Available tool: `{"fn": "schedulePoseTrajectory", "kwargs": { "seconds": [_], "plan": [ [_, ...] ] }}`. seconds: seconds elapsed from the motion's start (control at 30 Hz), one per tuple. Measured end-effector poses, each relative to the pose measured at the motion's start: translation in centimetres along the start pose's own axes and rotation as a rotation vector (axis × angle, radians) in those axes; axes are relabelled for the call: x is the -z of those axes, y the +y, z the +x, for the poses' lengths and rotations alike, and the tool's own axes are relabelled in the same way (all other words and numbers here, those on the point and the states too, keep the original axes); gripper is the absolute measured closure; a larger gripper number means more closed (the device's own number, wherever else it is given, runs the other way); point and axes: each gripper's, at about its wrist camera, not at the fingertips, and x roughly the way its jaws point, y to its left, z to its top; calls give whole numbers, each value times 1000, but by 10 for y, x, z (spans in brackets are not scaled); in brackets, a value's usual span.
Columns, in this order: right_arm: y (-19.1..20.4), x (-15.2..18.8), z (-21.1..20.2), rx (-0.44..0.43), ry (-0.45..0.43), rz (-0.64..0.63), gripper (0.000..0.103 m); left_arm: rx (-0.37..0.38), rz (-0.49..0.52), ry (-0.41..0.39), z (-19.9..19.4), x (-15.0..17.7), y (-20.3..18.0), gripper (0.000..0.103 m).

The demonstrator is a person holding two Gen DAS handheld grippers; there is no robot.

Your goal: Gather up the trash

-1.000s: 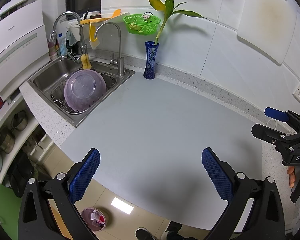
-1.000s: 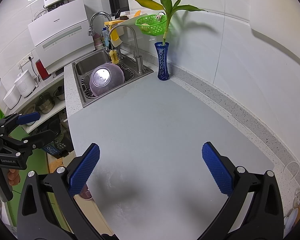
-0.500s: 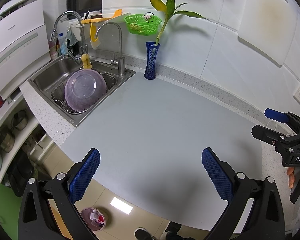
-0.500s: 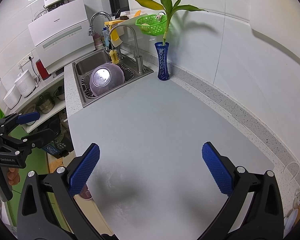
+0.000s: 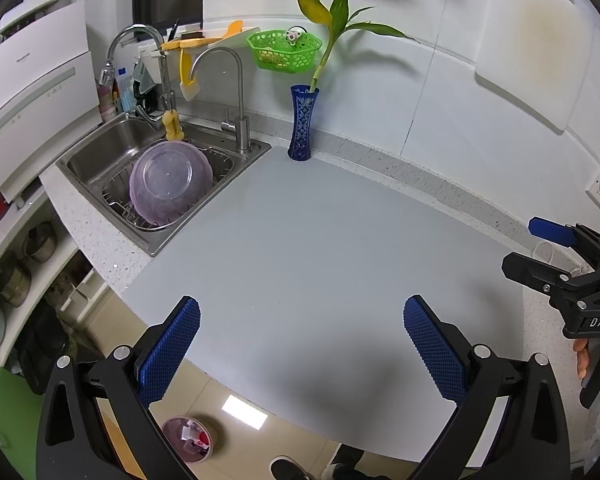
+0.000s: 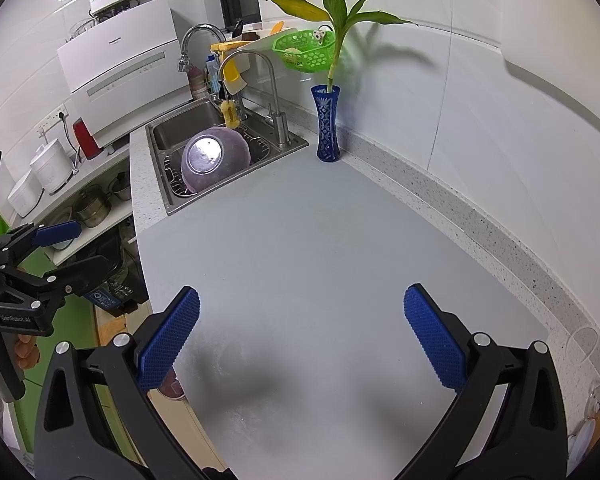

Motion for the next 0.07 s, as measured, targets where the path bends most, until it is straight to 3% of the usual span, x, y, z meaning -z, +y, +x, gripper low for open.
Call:
{"fn": "schedulePoseTrajectory", "kwargs": {
  "seconds": [0.07],
  "plan": [
    [1, 0, -1, 1, 0, 1, 3, 1, 0, 4, 1, 0, -1, 5]
  ]
}}
